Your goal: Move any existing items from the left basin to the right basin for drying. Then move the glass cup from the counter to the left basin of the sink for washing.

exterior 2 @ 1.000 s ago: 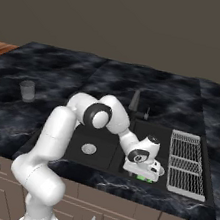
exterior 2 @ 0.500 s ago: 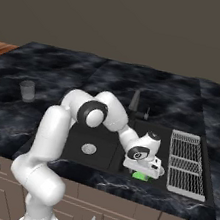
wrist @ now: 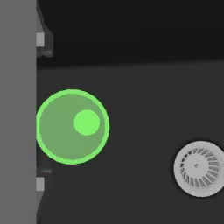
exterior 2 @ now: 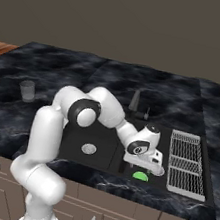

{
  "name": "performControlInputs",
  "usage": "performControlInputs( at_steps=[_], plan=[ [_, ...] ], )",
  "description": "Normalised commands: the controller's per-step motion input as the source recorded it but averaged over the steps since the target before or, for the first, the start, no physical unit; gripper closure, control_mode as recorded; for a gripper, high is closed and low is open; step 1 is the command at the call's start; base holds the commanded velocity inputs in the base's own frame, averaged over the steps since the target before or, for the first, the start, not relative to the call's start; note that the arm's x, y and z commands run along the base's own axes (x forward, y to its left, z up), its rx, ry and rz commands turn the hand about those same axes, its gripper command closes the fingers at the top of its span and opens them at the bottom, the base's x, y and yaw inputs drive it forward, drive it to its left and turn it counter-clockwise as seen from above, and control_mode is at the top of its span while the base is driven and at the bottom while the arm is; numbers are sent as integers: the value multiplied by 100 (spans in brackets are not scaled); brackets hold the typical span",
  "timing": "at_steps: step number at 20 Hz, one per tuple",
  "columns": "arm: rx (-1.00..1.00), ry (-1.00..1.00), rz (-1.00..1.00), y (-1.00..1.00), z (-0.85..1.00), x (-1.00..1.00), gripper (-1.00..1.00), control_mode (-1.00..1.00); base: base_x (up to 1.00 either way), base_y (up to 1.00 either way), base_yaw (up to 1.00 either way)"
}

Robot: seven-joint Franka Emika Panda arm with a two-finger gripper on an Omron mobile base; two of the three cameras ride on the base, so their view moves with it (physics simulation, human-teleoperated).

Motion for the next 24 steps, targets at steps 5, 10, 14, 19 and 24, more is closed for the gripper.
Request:
performControlInputs(
  at_steps=[5, 10, 14, 19, 24],
  plan=[
    [-5, -3, 0, 21, 48, 0, -100, -100, 0, 0, 0],
    [-6, -2, 0, 24, 57, 0, -100, -100, 0, 0, 0],
    [-5, 0, 0, 31, 59, 0, -100, -100, 0, 0, 0],
    [-4, 0, 0, 34, 55, 0, -100, -100, 0, 0, 0],
    [-2, 0, 0, 37, 48, -4, -100, -100, 0, 0, 0]
  ],
)
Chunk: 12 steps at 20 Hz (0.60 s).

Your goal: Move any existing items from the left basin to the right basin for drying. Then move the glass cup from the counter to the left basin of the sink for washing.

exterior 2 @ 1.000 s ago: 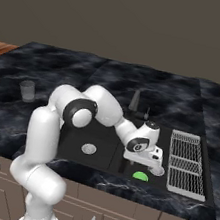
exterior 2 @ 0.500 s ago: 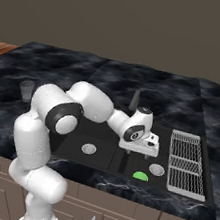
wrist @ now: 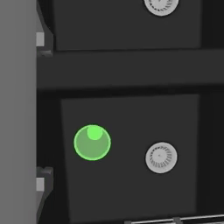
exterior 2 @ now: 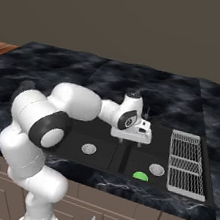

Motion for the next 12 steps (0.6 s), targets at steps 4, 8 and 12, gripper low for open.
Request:
performControlInputs(
  at_steps=[4, 8, 12],
  plan=[
    [-1, 2, 0, 41, 43, -8, -100, -100, 0, 0, 0],
    [0, 3, -1, 43, 36, -15, -100, -100, 0, 0, 0],
    [0, 4, -3, 46, 33, -17, -100, -100, 0, 0, 0]
  ],
)
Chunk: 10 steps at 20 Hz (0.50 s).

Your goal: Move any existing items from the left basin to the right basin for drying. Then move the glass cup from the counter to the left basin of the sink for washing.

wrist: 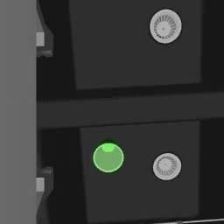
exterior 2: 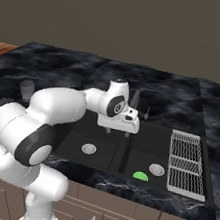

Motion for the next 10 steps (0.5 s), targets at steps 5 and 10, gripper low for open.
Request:
performControlInputs(
  at_steps=[5, 10],
  plan=[
    [0, 7, -4, 50, 31, -15, -100, -100, 0, 0, 0],
    [0, 7, -4, 53, 30, -12, -100, -100, 0, 0, 0]
  ],
)
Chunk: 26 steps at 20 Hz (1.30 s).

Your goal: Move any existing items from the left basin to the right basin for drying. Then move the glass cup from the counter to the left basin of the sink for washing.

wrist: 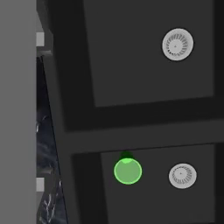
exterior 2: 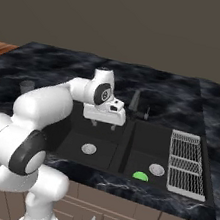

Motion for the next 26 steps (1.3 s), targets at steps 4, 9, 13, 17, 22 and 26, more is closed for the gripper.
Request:
performControlInputs(
  at_steps=[4, 9, 13, 17, 22, 26],
  plan=[
    [0, 6, -3, 59, 25, -6, -100, -100, 0, 0, 0],
    [0, 5, -3, 60, 20, -4, -100, -100, 0, 0, 0],
    [0, 4, -2, 67, 5, 0, -100, -100, 0, 0, 0],
    [0, 1, -1, 71, 0, 0, -100, -100, 0, 0, 0],
    [0, 0, 0, 67, 0, 0, -100, -100, 0, 0, 0],
    [0, -1, 0, 56, 0, 0, -100, -100, 0, 0, 0]
  ],
)
